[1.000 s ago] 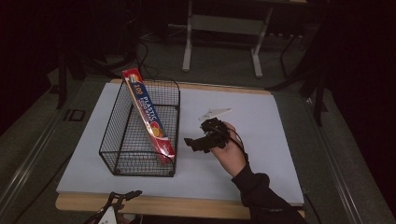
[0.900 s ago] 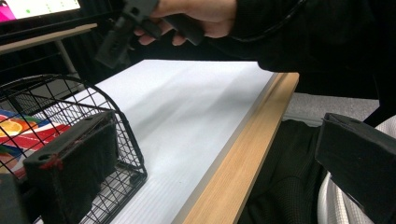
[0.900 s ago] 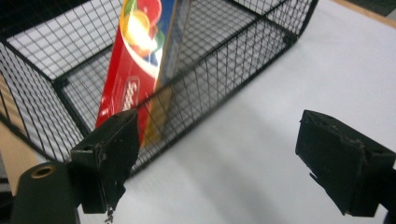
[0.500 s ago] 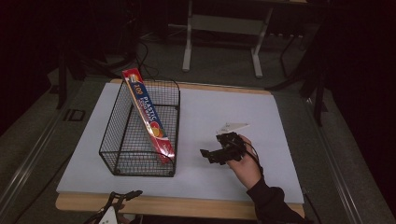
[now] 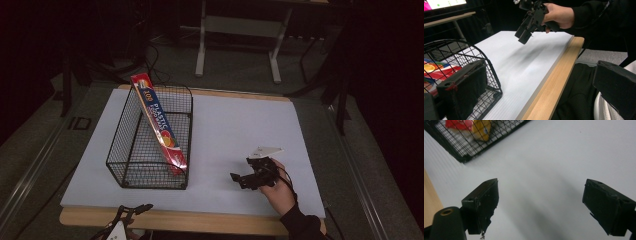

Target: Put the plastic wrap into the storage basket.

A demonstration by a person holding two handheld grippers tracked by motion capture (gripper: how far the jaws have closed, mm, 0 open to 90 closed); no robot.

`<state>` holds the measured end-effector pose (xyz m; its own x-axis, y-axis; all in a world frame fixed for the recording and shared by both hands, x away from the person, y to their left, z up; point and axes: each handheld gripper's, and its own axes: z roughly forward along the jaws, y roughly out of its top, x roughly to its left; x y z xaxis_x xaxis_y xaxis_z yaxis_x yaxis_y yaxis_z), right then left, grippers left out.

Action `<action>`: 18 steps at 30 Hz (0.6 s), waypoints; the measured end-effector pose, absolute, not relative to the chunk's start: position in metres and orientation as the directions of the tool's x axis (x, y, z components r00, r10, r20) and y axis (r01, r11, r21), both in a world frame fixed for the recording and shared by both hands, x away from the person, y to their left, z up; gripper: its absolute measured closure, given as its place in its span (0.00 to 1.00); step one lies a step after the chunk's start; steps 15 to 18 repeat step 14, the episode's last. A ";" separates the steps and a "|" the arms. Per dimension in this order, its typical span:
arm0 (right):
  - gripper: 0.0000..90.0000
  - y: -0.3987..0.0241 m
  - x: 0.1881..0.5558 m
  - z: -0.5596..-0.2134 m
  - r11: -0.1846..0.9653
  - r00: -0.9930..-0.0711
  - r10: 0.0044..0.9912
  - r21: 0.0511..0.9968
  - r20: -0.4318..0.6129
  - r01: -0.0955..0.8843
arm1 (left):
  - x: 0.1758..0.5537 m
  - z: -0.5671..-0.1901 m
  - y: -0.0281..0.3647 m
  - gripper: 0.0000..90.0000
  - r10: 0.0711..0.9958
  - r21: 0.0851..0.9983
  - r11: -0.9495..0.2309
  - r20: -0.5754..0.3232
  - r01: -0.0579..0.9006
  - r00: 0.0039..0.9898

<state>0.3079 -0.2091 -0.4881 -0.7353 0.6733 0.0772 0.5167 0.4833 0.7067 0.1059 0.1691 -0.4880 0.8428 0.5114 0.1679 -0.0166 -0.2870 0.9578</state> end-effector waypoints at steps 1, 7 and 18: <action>0.15 -0.211 0.307 -0.489 0.486 -0.738 0.671 0.710 0.070 0.509 | 0.106 -0.488 0.169 0.00 0.512 0.958 -0.287 0.168 -0.016 0.843; 0.15 -0.223 0.302 -0.498 0.509 -0.729 0.684 0.700 0.024 0.501 | 0.106 -0.488 0.169 0.00 0.514 0.957 -0.290 0.166 -0.012 0.842; 0.15 -0.226 0.305 -0.502 0.509 -0.725 0.688 0.701 0.017 0.499 | 0.106 -0.488 0.169 0.00 0.514 0.958 -0.287 0.164 -0.011 0.842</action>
